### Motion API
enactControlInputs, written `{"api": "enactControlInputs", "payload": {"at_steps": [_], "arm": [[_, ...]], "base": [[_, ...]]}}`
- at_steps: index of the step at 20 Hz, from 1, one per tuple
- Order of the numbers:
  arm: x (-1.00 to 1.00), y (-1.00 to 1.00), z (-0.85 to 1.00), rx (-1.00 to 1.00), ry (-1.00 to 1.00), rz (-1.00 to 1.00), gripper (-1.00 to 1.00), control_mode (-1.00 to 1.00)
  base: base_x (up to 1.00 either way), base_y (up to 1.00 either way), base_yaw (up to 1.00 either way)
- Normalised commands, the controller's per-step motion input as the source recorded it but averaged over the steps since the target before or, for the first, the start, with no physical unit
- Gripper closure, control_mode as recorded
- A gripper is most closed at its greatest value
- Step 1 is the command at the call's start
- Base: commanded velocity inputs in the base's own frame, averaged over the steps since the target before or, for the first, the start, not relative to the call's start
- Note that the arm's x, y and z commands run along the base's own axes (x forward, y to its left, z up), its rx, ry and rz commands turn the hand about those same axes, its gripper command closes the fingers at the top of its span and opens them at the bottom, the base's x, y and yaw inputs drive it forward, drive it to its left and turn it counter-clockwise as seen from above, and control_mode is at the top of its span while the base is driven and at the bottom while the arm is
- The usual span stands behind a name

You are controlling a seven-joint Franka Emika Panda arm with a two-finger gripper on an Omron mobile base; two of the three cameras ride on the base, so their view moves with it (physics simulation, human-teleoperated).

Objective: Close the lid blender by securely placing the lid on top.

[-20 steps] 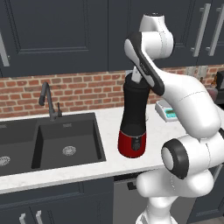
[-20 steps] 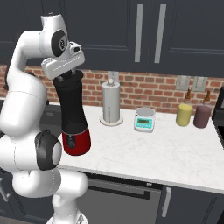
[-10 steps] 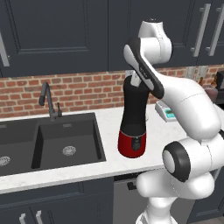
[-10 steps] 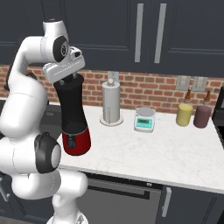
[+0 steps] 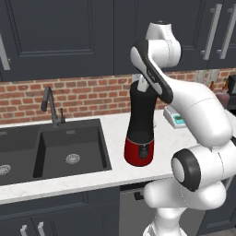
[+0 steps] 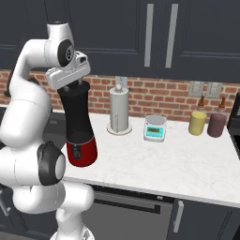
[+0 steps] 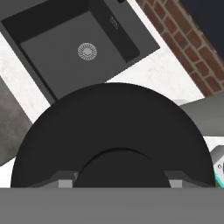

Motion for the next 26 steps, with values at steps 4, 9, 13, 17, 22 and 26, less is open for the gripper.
{"api": "enactControlInputs", "payload": {"at_steps": [4,9,13,17,22,26], "arm": [[0.00,0.00,-0.28,0.01,0.00,0.02,-1.00,-1.00],[0.00,0.02,-0.11,0.00,-0.02,0.03,-1.00,-1.00],[-0.01,0.00,0.00,0.00,-0.11,0.03,-1.00,-1.00],[-0.45,0.00,0.02,0.00,-0.24,0.05,-1.00,-1.00],[-0.91,-0.13,0.05,0.03,-0.29,0.03,-1.00,-1.00],[-0.78,-0.26,0.11,0.07,-0.23,0.00,-1.00,-1.00]], "base": [[0.00,0.00,0.00],[0.00,0.00,0.00],[0.00,0.00,0.00],[0.00,0.00,0.00],[0.00,0.00,0.00],[0.00,0.00,0.00]]}}
